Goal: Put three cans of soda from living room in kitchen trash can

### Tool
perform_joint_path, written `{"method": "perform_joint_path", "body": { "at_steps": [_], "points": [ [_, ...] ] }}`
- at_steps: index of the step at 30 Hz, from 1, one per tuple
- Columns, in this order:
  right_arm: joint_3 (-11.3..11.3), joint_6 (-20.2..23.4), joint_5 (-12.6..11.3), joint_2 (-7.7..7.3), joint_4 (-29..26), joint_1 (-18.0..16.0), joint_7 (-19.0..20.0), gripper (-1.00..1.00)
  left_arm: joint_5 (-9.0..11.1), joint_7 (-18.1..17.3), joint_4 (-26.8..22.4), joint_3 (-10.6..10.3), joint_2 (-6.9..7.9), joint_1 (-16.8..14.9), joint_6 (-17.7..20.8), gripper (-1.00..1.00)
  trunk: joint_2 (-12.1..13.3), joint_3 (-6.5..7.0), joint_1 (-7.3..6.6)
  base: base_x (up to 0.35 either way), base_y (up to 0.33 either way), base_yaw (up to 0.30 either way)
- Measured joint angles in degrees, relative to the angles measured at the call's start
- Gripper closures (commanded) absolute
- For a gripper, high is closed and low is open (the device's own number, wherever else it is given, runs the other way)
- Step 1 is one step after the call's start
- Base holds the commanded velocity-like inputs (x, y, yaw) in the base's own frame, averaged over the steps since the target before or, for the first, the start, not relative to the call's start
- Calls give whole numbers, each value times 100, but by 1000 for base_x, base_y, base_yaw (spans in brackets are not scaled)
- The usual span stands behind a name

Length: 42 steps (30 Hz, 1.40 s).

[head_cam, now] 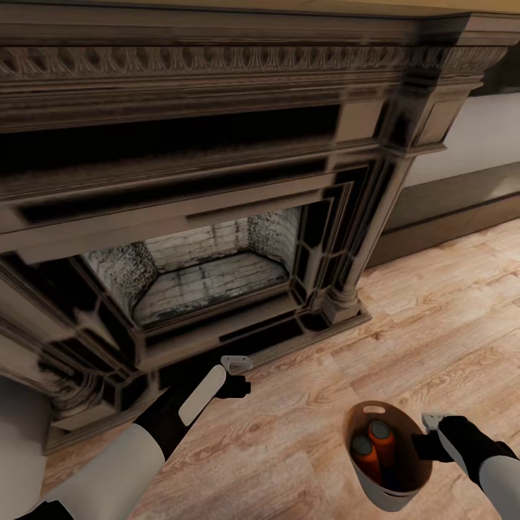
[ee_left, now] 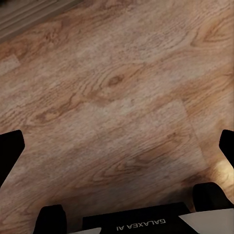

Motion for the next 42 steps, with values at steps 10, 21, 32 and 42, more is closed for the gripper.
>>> {"method": "perform_joint_path", "body": {
  "at_steps": [10,21,32,42],
  "points": [
    [7,-415,-7,-3,372,7,-124,100,0,0,-1,0,-7,0,0,-100,0,0,0,0,0,0],
    [6,-623,-20,-17,493,18,-182,100,0,0,-1,0,-27,0,0,-100,-359,-161,197,0,0,0],
    [-10,-812,-8,-21,516,20,-187,100,0,0,-1,-3,-40,0,0,-100,-722,-323,395,0,0,0],
    [12,-1083,-22,-20,523,37,-189,100,0,0,-1,-2,-46,0,0,-100,-722,-323,395,0,0,0]
  ]
}}
